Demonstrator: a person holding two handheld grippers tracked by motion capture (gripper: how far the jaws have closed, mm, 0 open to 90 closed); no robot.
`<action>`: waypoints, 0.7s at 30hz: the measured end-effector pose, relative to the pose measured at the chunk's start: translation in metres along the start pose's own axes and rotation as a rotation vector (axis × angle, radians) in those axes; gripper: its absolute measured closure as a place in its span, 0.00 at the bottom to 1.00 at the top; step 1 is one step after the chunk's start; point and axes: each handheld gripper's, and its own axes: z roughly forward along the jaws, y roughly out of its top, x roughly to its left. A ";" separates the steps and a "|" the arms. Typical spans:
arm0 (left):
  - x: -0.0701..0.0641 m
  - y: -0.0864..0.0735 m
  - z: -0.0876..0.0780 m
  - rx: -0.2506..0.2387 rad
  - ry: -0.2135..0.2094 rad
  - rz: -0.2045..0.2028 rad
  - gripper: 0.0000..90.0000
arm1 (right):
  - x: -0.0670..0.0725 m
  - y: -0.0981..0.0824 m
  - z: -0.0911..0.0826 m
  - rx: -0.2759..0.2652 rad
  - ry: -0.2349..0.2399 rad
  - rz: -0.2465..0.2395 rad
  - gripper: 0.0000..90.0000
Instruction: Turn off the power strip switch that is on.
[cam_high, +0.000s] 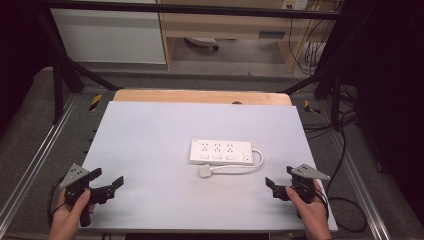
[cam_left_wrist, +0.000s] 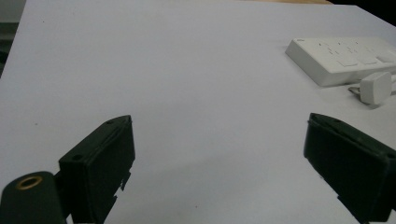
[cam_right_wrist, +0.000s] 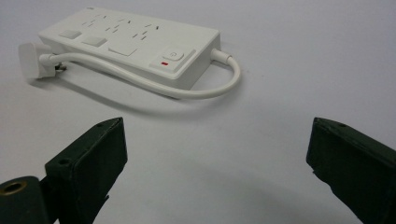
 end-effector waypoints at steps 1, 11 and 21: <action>0.000 0.000 0.000 0.000 0.000 0.000 0.10 | 0.000 0.000 0.000 0.000 0.000 0.000 0.06; 0.000 0.000 0.000 0.002 -0.002 0.003 0.10 | -0.003 0.003 -0.004 -0.019 0.019 0.035 0.05; -0.001 0.000 0.000 0.000 -0.002 0.005 0.10 | -0.005 0.005 -0.008 -0.047 0.011 0.046 0.05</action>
